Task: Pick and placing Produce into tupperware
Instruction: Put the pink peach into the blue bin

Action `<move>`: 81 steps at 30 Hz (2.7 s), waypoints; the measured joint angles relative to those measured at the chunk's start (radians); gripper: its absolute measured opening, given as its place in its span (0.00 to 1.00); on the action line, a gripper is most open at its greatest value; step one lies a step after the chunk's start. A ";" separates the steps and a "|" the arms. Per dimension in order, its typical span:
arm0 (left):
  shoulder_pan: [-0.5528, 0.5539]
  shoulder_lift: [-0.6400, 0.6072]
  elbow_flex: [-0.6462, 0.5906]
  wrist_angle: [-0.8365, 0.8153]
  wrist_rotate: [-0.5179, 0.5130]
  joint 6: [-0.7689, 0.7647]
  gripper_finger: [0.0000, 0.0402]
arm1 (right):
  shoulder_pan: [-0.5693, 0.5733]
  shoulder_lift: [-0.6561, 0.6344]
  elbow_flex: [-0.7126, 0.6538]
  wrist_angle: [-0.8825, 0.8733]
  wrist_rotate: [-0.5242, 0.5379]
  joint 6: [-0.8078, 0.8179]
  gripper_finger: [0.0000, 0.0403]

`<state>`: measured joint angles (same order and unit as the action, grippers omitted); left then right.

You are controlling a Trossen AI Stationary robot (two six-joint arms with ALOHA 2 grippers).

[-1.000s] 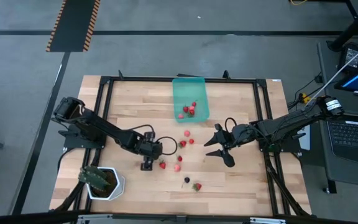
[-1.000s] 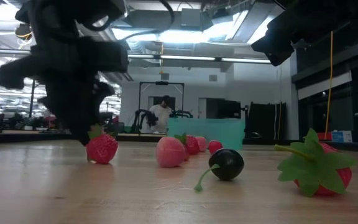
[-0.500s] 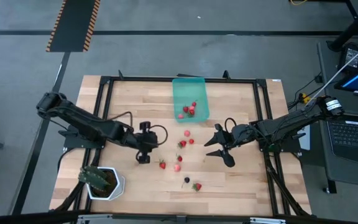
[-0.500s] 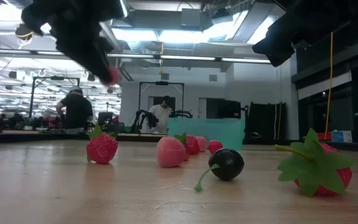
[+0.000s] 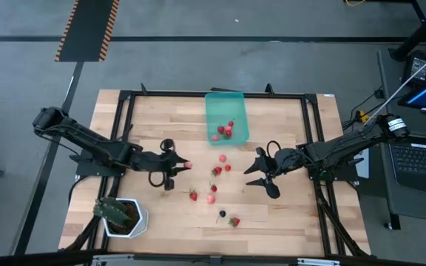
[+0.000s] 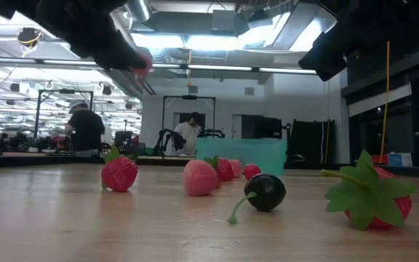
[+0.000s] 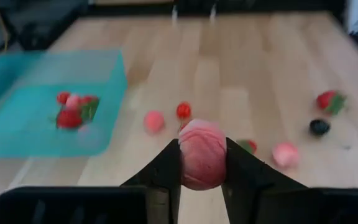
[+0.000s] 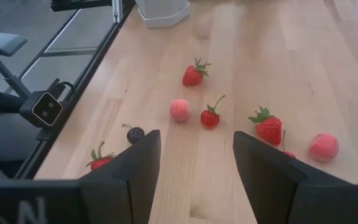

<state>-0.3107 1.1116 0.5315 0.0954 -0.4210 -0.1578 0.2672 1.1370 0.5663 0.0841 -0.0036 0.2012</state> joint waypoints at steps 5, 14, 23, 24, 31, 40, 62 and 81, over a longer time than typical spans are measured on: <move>0.000 -0.037 -0.118 0.259 0.039 0.038 0.19 | 0.000 0.000 0.000 0.000 0.000 -0.001 0.51; 0.001 -0.041 -0.247 0.607 0.137 0.121 0.19 | 0.000 0.000 0.000 0.008 0.000 -0.005 0.51; 0.001 -0.041 -0.330 0.789 0.204 0.138 0.19 | 0.000 0.000 0.000 0.012 0.000 -0.008 0.51; 0.001 -0.041 -0.331 0.789 0.202 0.138 0.19 | 0.000 0.000 0.000 0.012 0.000 -0.008 0.51; 0.001 -0.041 -0.331 0.792 0.066 0.137 0.19 | 0.000 0.000 0.000 0.022 0.000 -0.005 0.51; 0.001 -0.010 -0.331 0.790 -0.093 0.134 0.19 | 0.000 0.000 0.000 0.024 0.003 -0.001 0.51; 0.293 0.269 -0.148 0.763 0.138 0.108 0.19 | 0.000 0.000 0.000 0.024 0.003 -0.026 0.51; 0.524 0.534 0.307 0.272 0.349 0.160 0.19 | 0.000 0.000 0.000 0.023 0.003 -0.023 0.51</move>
<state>0.2133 1.6455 0.8382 0.3674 -0.0724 0.0024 0.2668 1.1370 0.5663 0.1066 -0.0009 0.1785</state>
